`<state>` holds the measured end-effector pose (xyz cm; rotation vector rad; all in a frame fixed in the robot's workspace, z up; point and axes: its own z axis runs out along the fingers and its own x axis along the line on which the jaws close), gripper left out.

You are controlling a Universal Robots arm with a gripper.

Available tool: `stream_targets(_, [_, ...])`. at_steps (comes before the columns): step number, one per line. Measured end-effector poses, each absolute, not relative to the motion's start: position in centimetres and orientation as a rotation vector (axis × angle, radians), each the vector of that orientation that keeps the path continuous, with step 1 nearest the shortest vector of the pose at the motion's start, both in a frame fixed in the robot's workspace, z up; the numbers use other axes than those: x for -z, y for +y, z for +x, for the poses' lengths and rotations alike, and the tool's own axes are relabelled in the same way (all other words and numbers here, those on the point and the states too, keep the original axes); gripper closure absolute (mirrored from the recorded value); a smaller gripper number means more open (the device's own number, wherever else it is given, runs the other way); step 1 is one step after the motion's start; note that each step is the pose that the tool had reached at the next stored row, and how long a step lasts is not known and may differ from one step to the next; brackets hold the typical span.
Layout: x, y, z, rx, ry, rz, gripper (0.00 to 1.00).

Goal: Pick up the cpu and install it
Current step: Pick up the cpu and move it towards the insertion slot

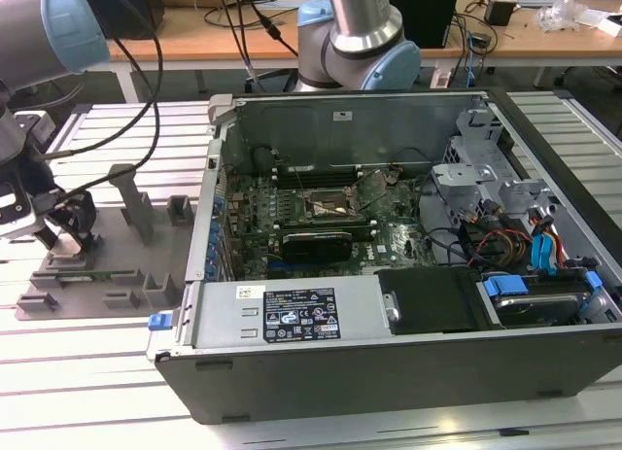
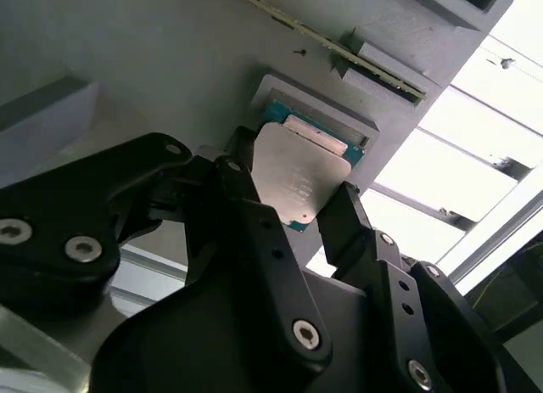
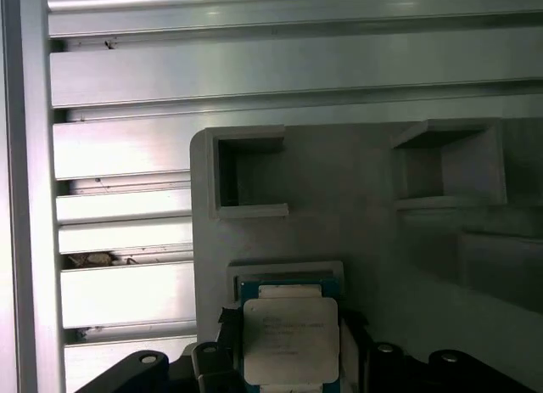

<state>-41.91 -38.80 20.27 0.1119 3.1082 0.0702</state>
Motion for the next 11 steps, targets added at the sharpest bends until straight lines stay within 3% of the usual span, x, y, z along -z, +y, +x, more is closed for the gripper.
stream_targets(11, [-23.2, -38.8, -41.9, -0.070, 3.108, 0.107, 0.45])
